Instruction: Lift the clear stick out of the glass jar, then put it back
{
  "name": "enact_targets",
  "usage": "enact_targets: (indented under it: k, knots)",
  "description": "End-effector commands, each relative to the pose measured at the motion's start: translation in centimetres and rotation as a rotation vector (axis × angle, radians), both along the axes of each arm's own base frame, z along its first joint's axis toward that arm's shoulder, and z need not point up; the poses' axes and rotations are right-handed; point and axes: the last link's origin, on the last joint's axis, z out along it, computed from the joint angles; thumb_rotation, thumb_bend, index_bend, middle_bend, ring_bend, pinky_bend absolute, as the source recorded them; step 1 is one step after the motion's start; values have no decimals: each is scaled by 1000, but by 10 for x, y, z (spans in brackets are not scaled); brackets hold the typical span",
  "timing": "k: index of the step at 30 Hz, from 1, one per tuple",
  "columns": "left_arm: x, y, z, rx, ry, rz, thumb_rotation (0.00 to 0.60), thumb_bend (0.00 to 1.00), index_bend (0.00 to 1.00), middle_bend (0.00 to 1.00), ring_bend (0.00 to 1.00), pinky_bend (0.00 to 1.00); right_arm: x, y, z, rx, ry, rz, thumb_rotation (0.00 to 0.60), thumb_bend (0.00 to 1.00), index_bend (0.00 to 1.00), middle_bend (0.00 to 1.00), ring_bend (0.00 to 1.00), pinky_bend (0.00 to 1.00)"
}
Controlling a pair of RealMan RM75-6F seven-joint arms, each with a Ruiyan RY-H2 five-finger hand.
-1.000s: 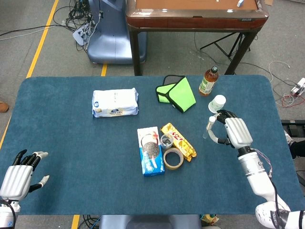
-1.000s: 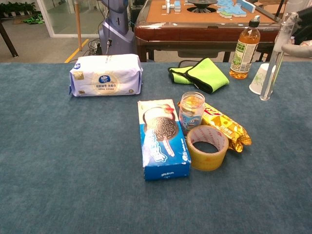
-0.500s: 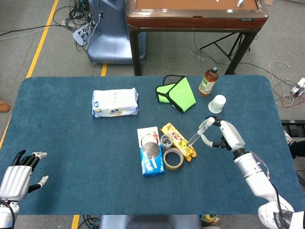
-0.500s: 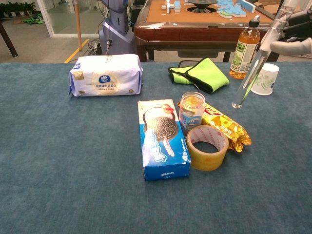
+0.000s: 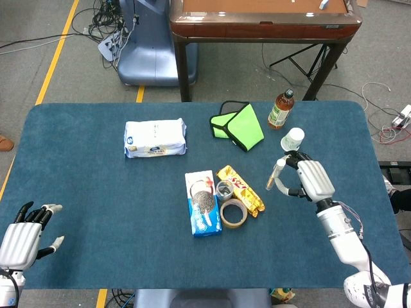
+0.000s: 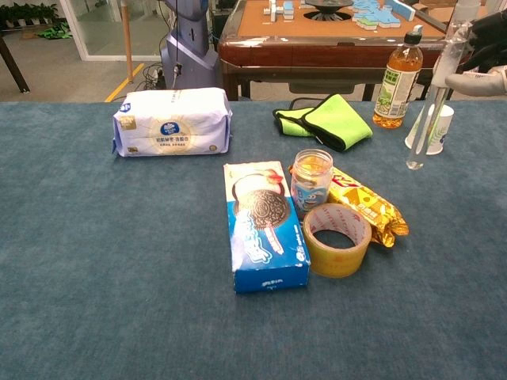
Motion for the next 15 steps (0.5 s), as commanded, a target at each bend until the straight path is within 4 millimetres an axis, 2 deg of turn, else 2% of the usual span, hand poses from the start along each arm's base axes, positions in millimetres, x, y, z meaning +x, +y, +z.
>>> enact_targets:
  k: [1,4,15]
  knots:
    - [0,0,0,0,1,-1,600,238,249,252,296,79,10,3,-1,136,-202,-58,600,524,667,415,215,191]
    - [1,-1,0,0,0,-2,600,238,249,252,296,80,5,1,4,111,-149,-34,600,524,667,416,215,191]
    - [5,3,-3,-7,2,-16,600,238,249,252,296,80,-18,-5,14,-238,352,83,600,524,681,416,215,191]
